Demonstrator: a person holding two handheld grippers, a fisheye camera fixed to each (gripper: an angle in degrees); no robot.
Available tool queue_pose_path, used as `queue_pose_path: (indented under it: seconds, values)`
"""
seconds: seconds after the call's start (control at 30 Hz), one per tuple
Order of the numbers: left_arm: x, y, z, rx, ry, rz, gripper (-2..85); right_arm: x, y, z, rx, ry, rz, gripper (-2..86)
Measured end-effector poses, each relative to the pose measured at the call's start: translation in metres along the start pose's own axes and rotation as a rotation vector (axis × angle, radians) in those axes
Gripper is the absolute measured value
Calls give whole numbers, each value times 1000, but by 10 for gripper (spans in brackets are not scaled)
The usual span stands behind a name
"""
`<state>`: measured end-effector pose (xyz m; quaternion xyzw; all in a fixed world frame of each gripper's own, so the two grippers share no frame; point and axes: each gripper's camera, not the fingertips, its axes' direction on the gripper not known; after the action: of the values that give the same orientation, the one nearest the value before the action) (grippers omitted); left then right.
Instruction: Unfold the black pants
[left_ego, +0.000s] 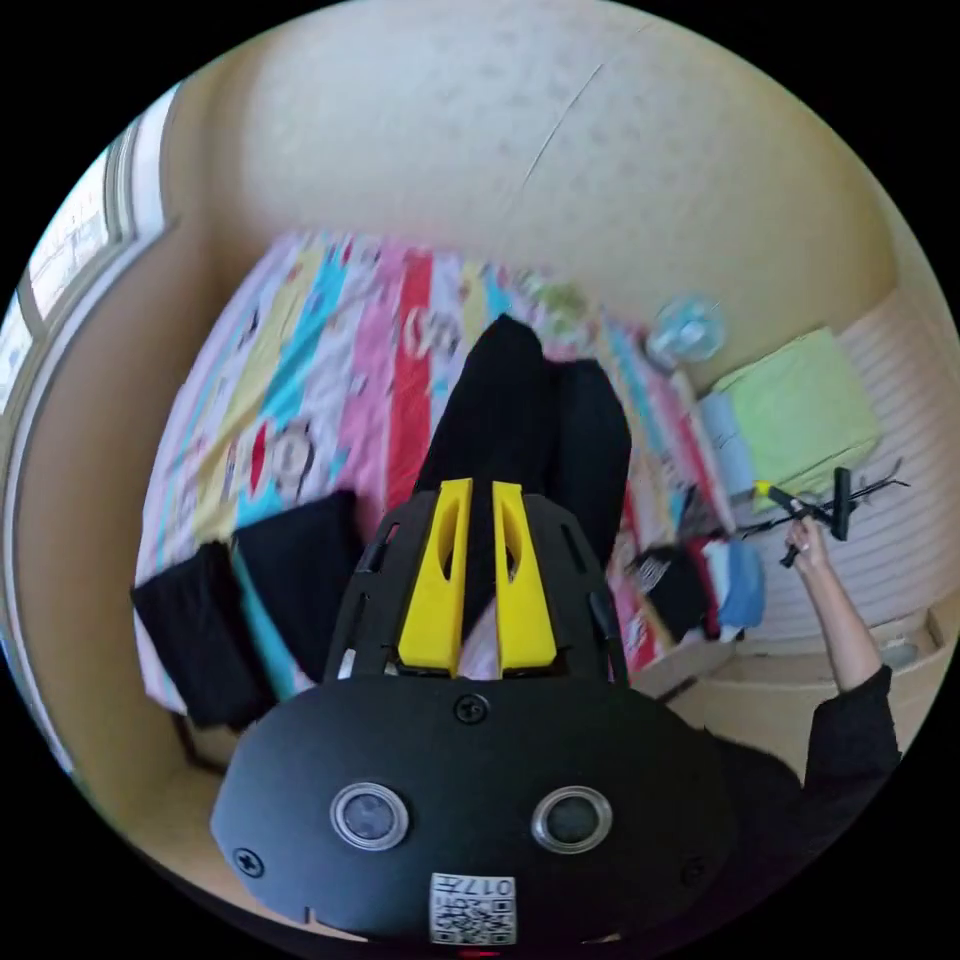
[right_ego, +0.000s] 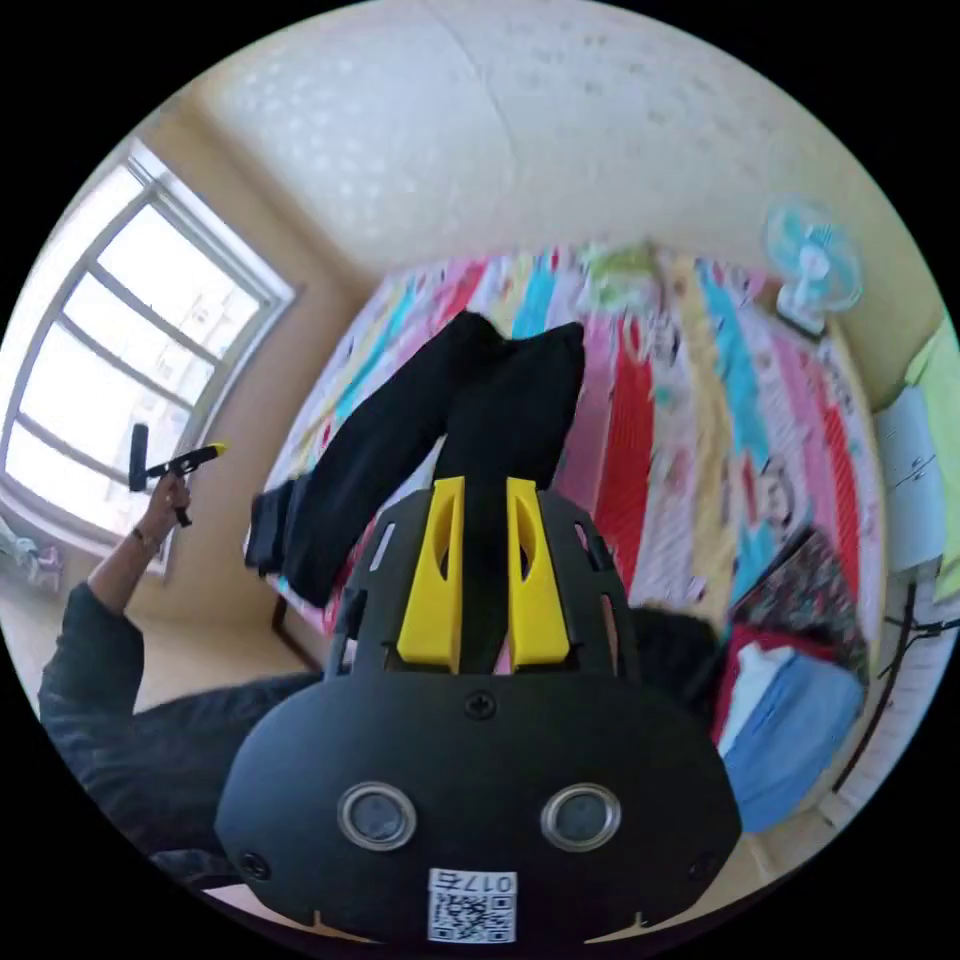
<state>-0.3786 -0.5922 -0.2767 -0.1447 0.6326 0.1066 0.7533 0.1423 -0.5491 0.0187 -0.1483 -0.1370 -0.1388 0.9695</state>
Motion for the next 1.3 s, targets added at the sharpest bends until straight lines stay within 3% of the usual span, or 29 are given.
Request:
queue_pose_path:
  seconds: [0.13, 0.37, 0.53, 0.73, 0.83, 0.9, 1.03, 1.23, 1.3]
  values:
    - [-90, 92, 106, -286, -58, -148, 67, 61, 98, 147, -290, -146, 207, 75]
    - [-156, 121, 135, -316, 36, -225, 112, 97, 187, 239, -423, -287, 464, 80]
    - [-188, 117, 161, -345, 1, -216, 123, 85, 181, 271, -426, -369, 487, 85]
    - [-212, 124, 163, -349, 9, -156, 75, 73, 178, 298, -267, -573, 607, 79]
    - [-219, 142, 125, -244, 135, -158, 49, 74, 183, 305, -188, -677, 639, 77]
    - [-213, 155, 93, -150, 268, -128, 42, 76, 182, 304, -142, -720, 633, 77]
    - [-155, 176, 26, -10, 348, -16, 30, 81, 146, 298, -139, -709, 535, 83]
    - [-38, 189, -22, 78, 505, 256, -1, 58, -11, 303, -199, -665, 261, 107]
    - [-14, 194, -25, 73, 448, 299, -3, 44, -68, 311, -211, -640, 182, 115]
